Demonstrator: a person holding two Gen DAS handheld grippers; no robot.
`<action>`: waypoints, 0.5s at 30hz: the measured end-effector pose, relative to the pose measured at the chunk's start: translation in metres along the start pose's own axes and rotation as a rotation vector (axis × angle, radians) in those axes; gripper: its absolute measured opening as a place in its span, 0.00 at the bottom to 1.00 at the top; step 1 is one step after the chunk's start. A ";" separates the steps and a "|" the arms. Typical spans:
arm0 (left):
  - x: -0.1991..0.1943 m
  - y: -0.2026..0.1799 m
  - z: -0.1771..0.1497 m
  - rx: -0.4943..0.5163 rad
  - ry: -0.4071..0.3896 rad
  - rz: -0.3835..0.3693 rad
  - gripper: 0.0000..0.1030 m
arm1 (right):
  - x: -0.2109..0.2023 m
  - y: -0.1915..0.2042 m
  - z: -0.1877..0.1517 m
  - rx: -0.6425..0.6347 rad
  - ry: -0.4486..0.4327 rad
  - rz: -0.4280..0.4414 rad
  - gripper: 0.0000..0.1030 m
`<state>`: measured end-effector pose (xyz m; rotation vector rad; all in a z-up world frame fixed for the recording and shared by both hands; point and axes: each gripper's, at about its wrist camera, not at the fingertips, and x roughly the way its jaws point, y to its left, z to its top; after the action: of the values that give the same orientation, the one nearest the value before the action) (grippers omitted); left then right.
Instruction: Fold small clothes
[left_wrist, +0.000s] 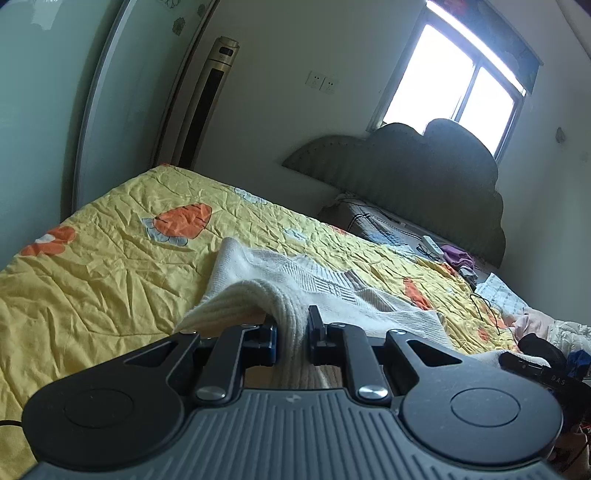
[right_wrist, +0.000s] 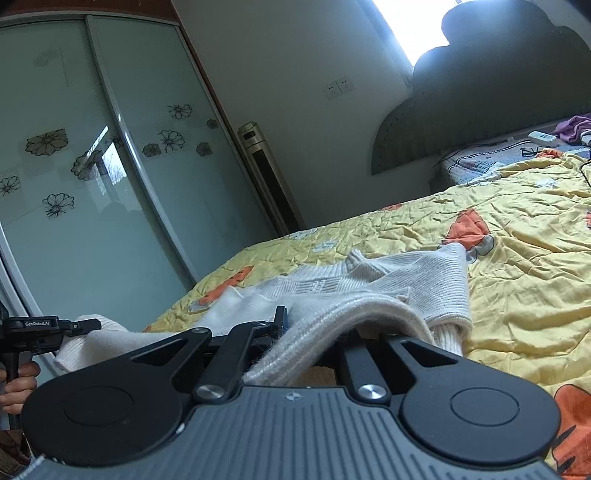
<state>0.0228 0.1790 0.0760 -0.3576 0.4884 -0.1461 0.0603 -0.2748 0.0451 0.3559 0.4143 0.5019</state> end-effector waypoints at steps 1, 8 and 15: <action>0.002 -0.002 0.002 0.009 0.000 0.004 0.14 | 0.003 -0.002 0.001 -0.002 -0.005 -0.006 0.12; 0.024 -0.013 0.020 0.046 -0.009 0.040 0.14 | 0.021 -0.008 0.008 -0.014 -0.017 -0.026 0.12; 0.054 -0.023 0.038 0.060 -0.015 0.080 0.14 | 0.040 -0.013 0.023 -0.051 -0.056 -0.057 0.12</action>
<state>0.0873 0.1575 0.0920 -0.2799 0.4816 -0.0805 0.1081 -0.2690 0.0476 0.3071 0.3559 0.4455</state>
